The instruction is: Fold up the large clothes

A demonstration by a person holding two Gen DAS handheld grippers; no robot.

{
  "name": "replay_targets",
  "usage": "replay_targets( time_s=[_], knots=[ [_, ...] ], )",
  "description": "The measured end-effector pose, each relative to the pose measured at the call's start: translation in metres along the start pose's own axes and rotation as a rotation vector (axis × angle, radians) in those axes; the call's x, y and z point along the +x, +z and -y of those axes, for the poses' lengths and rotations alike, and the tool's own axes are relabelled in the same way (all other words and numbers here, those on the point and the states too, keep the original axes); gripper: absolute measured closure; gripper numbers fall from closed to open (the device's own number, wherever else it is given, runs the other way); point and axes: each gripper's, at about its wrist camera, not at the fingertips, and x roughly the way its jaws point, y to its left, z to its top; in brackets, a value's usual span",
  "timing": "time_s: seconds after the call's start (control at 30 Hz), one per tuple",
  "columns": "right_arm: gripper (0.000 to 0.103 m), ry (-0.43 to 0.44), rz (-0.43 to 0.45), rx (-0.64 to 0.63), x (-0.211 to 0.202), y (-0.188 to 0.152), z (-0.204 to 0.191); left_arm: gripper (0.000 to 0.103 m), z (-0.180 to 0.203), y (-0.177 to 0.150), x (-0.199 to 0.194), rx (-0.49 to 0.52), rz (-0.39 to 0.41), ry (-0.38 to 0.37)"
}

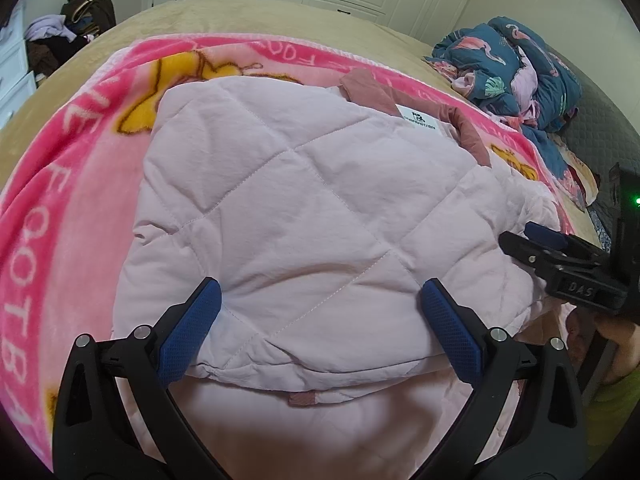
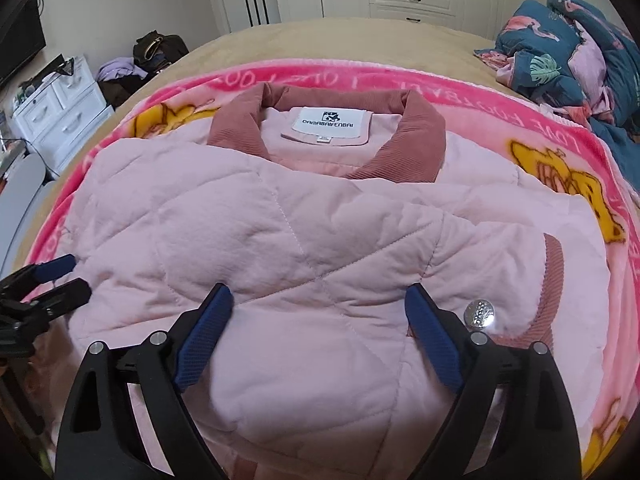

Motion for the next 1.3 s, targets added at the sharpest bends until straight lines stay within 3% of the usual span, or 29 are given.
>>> replay_targets(
  time_s=[0.27, 0.63, 1.3],
  knots=[
    [0.014, -0.003, 0.022, 0.012, -0.004, -0.002, 0.001, 0.009, 0.001, 0.001, -0.004, -0.011, -0.001, 0.009],
    [0.011, 0.159, 0.072, 0.172, -0.051, -0.01, 0.012, 0.009, 0.005, 0.008, -0.034, -0.062, 0.041, -0.036],
    [0.01, 0.187, 0.151, 0.21, -0.108, -0.019, 0.019, 0.009, 0.037, 0.011, -0.077, 0.009, 0.09, -0.039]
  ],
)
